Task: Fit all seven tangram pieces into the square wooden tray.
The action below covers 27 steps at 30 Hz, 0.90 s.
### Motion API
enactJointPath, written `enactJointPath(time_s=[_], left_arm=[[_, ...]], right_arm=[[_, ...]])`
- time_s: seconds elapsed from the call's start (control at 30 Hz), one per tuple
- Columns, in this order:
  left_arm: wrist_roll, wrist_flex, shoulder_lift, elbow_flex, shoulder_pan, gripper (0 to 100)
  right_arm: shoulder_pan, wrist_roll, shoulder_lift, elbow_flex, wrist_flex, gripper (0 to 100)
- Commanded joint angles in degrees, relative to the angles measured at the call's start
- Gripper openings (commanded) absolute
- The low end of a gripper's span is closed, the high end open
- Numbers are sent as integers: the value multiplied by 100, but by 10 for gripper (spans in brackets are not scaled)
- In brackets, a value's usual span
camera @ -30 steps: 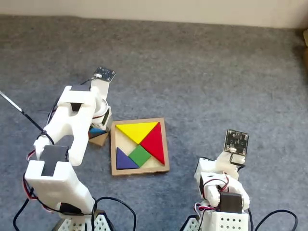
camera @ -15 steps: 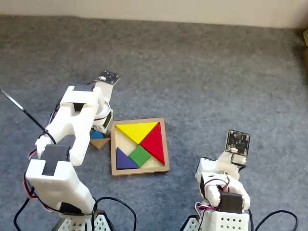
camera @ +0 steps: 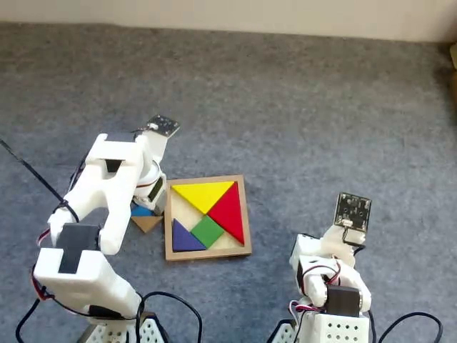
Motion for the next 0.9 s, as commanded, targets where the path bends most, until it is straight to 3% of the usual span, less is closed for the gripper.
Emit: enactJointPath(time_s=[0.0,0.53,0.77,0.87], left_arm=[[-308,62,-286,224,-4,189],[-1073,-176,-312,488,-286,188],[-1090,-193,-286,479,-251,54],[-1090,-193,-312,479,-251,43]], right_arm=[[66,-44,-136,629,-13,19],[66,-44,-136,629,-13,19],[66,-44,-136,629,-13,19],[66,-44,-136,629,-13,19]])
